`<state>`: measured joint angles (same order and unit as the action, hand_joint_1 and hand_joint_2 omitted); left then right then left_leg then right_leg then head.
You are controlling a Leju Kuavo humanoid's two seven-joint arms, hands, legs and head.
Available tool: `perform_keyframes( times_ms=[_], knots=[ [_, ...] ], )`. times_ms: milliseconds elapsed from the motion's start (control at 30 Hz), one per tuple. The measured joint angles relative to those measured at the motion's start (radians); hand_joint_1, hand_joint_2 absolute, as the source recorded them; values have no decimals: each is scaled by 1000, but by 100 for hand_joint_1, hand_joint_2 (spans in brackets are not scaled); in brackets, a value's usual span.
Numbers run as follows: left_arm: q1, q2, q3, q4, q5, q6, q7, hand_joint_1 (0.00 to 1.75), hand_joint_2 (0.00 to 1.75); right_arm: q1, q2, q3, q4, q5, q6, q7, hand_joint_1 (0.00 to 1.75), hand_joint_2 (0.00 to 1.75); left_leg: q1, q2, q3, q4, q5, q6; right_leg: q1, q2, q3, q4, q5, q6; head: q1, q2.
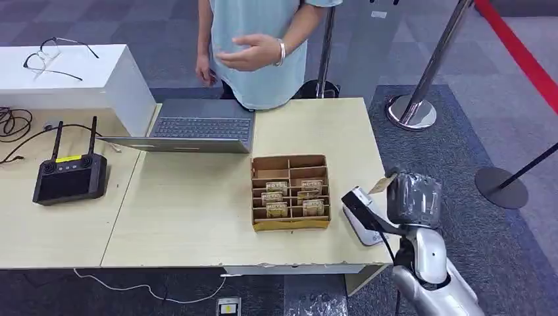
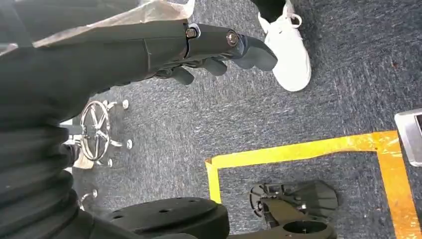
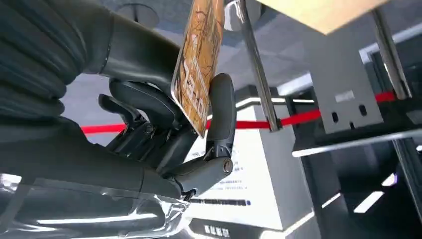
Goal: Pass the card to the sensor for recognition and then transmit it.
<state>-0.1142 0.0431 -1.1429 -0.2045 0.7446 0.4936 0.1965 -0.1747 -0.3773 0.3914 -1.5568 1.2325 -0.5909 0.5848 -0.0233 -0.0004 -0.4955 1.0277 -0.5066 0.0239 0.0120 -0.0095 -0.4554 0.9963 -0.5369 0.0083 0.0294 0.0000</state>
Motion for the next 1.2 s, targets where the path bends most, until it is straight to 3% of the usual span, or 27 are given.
perform_keyframes(
  times_ms=[500,1200],
  knots=[
    [0,-6,-16,0,-7,0,-4,0,175,-110,-14,19,-72,16,92,-1,175,175,0,0,-1,0,0,0,0,0,-1,0,0,0,0,0],
    [-2,-7,-25,0,-25,-2,-12,0,175,-255,-24,87,-84,-25,157,-1,175,175,0,0,-2,0,0,0,0,0,-1,0,0,0,0,0]
  ],
)
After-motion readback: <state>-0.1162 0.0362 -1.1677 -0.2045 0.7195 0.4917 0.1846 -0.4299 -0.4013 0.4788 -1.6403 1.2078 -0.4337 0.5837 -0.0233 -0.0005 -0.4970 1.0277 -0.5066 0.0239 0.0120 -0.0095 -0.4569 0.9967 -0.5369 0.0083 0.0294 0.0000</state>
